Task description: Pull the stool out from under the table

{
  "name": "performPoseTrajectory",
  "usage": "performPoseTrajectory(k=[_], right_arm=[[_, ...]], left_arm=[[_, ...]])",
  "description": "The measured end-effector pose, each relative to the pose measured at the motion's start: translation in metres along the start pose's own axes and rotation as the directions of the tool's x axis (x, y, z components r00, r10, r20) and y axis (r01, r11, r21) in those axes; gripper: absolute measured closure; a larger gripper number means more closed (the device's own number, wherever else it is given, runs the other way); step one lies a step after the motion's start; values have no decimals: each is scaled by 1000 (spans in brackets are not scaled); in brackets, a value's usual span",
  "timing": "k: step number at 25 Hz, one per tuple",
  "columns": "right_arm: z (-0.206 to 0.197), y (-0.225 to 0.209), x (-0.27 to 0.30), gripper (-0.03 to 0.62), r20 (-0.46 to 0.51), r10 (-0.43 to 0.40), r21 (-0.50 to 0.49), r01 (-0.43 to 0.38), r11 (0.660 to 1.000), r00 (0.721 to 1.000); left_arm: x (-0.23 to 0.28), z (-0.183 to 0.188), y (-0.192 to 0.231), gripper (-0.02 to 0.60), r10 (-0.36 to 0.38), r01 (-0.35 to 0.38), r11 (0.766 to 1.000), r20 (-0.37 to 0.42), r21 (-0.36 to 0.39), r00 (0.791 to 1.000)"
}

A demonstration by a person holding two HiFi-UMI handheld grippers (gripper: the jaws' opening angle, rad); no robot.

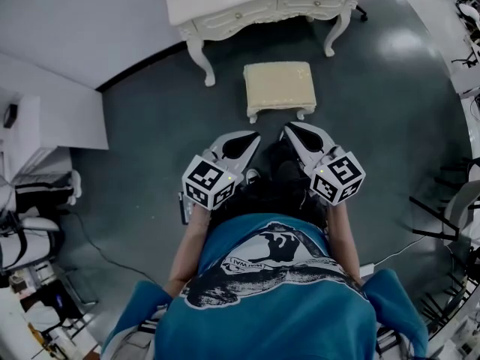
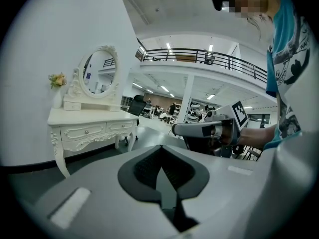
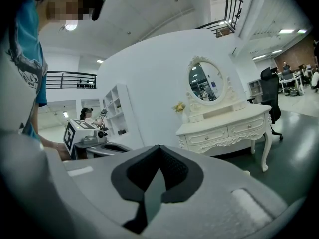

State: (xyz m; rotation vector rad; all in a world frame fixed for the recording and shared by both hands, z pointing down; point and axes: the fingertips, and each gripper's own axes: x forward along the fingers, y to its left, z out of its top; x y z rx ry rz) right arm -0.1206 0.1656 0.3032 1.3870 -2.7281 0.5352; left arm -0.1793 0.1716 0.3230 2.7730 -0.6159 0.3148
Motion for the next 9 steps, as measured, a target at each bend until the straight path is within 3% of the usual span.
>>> performPoseTrajectory(k=[9], right_arm=[[-2, -3, 4, 594, -8, 3, 13, -3, 1000, 1000]], left_arm=[[2, -1, 2, 569, 0, 0, 1000, -6, 7, 1000]])
